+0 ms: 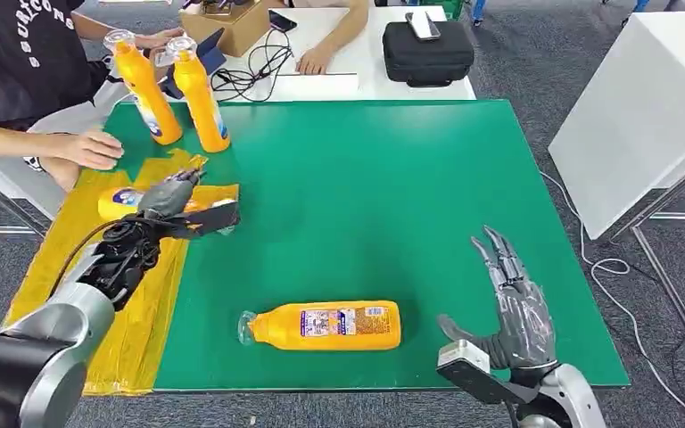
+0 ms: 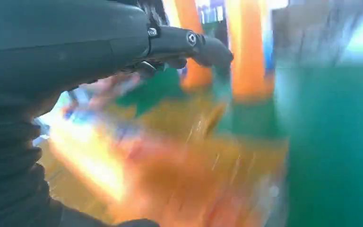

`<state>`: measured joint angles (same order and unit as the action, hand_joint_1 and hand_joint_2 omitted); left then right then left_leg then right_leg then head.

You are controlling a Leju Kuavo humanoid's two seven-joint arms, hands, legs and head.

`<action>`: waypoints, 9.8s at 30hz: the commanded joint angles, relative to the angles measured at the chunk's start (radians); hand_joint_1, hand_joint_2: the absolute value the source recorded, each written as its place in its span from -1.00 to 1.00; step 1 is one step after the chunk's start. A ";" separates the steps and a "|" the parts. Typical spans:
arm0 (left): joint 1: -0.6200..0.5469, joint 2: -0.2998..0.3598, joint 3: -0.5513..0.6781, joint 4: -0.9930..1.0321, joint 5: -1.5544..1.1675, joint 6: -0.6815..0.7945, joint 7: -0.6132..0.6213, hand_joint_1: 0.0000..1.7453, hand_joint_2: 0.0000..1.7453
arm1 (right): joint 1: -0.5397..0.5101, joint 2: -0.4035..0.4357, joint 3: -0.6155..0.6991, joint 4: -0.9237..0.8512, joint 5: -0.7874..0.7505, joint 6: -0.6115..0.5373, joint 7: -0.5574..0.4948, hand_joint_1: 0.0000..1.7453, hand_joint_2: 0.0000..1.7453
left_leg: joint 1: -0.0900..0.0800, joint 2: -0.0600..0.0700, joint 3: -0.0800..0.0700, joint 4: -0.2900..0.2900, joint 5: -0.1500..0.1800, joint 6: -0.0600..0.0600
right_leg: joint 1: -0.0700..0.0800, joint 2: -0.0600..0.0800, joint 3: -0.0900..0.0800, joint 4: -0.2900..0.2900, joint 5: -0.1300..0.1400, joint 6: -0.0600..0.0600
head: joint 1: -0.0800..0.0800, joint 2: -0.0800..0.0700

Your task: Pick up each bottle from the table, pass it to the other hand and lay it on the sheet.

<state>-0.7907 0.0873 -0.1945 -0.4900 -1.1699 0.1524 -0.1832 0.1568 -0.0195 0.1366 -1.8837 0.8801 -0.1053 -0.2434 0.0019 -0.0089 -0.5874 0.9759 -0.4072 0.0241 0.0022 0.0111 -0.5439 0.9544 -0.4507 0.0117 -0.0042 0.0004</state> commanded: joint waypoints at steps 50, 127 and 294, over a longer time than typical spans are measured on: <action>0.663 -0.237 -0.020 -0.935 0.771 -0.100 -0.305 -1.00 1.00 | -0.600 0.096 0.573 0.953 0.374 0.053 0.362 -1.00 1.00 | 0.000 0.003 0.005 -0.001 -0.002 -0.001 | 0.001 0.002 0.004 -0.001 -0.001 0.001 | 0.000 0.000; 0.619 -0.176 -0.069 -1.025 1.277 -0.234 -0.216 -1.00 1.00 | -0.279 0.188 0.072 0.585 -0.818 -0.406 -0.348 1.00 1.00 | 0.000 0.001 0.006 -0.001 -0.002 -0.001 | 0.000 0.000 0.005 -0.001 -0.001 0.000 | 0.000 0.000; -0.295 0.061 -0.243 0.173 -0.031 -0.295 0.013 1.00 1.00 | -0.160 -0.012 0.181 0.256 -0.461 -0.166 -0.237 -1.00 1.00 | 0.001 0.003 0.004 0.000 -0.002 -0.001 | 0.001 0.002 0.005 -0.001 -0.001 0.001 | 0.000 0.000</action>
<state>-1.0583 0.1408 -0.4517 -0.3990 -1.2081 -0.1396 -0.1618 0.0335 -0.0294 0.3410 -1.6953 0.4200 -0.2769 -0.4826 0.0021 -0.0085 -0.5872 0.9760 -0.4073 0.0240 0.0022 0.0123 -0.5432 0.9547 -0.4505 0.0119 -0.0038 0.0004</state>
